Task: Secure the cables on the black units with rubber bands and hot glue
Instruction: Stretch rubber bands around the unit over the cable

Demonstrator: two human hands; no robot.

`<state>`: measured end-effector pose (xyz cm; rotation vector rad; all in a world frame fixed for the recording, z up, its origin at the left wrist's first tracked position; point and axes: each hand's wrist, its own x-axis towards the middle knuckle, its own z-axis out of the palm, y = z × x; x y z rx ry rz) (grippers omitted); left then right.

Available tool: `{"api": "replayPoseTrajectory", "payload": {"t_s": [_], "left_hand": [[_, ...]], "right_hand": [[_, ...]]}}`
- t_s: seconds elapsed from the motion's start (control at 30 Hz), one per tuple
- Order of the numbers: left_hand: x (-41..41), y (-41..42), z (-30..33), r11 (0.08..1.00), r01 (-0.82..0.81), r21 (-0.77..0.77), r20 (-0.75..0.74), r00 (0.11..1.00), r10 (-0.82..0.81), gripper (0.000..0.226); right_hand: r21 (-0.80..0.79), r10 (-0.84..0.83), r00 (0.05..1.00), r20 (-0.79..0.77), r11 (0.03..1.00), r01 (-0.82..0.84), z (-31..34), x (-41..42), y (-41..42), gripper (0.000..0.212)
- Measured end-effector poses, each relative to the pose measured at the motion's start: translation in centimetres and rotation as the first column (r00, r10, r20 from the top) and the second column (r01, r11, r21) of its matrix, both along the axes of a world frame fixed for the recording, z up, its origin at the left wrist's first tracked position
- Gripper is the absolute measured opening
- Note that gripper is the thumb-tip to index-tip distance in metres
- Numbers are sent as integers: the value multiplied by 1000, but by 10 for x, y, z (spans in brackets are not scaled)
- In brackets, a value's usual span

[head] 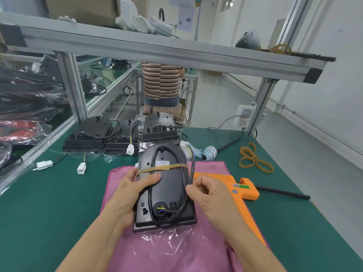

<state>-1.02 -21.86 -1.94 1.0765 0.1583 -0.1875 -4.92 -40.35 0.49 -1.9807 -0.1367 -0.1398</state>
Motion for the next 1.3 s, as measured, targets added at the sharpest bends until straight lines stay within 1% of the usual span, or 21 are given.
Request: {"api": "replayPoseTrajectory", "payload": {"t_s": [0.07, 0.1, 0.13, 0.17, 0.23, 0.27, 0.3, 0.4, 0.47, 0.53, 0.57, 0.63, 0.7, 0.77, 0.83, 0.87, 1.0, 1.13, 1.2, 1.3], "left_hand": [[0, 2, 1, 1000, 18, 2, -2, 1000, -18, 59], [0, 2, 1, 999, 44, 5, -9, 999, -44, 61], [-1, 2, 1, 997, 71, 6, -20, 997, -71, 63], [-2, 2, 0, 996, 93, 4, -30, 995, -93, 65], [-3, -1, 0, 992, 126, 1, -49, 991, -126, 67], [-4, -3, 1, 990, 138, 4, -55, 989, -138, 67], [-3, -5, 2, 990, 142, 11, -54, 988, -142, 67], [-6, -4, 7, 982, 180, 56, -8, 984, -180, 64], [-13, -1, 9, 953, 242, 182, 59, 965, -256, 67], [-21, -1, 8, 912, 263, 314, 94, 948, -305, 76], [-23, -3, 6, 903, 261, 341, 103, 945, -312, 78], [-24, -8, 3, 904, 222, 365, 125, 951, -284, 81], [-24, -11, 2, 907, 168, 387, 141, 961, -238, 86], [-24, -11, -3, 910, 104, 402, 155, 971, -180, 89], [-27, -10, -7, 910, 69, 409, 150, 979, -142, 91], [-27, -9, -8, 910, 62, 410, 150, 979, -134, 91], [-25, -1, -7, 918, 161, 364, 132, 966, -221, 91], [-27, 2, -12, 928, 205, 311, 96, 965, -245, 77], [-28, 5, -18, 945, 178, 273, 77, 975, -206, 78], [-25, 10, -26, 978, 121, 168, 10, 992, -125, 79]], "right_hand": [[38, -31, 999, -26, 999, 32, -4, 1, 0, 18], [79, -36, 996, -83, 996, 43, -4, 3, -1, 16], [131, -13, 987, -163, 991, 34, -5, 5, -3, 27], [210, 55, 968, -245, 978, -2, -5, 7, -4, 36], [417, 251, 899, -359, 905, -86, -3, 8, -2, 40], [493, 303, 876, -375, 865, -88, -3, 8, -2, 41], [550, 320, 871, -373, 832, -70, -4, 9, -1, 44], [673, 302, 878, -371, 739, 29, -11, 15, 1, 52], [718, 269, 888, -372, 690, 92, -15, 20, 1, 52], [711, 202, 909, -366, 690, 133, -19, 27, 1, 53], [696, 178, 916, -359, 706, 136, -19, 29, 1, 54], [662, 173, 922, -346, 742, 109, -20, 33, 5, 57], [665, 207, 913, -351, 742, 88, -22, 35, 10, 55], [689, 259, 889, -377, 720, 82, -25, 37, 13, 46], [671, 284, 871, -402, 739, 68, -27, 37, 15, 36], [656, 287, 867, -407, 752, 59, -26, 38, 15, 35], [655, 312, 862, -400, 755, 31, -23, 40, 11, 39], [622, 328, 856, -401, 783, -9, -21, 40, 9, 40], [602, 336, 853, -399, 798, -33, -21, 41, 7, 39], [606, 348, 856, -382, 794, -52, -22, 40, 6, 38]]}}
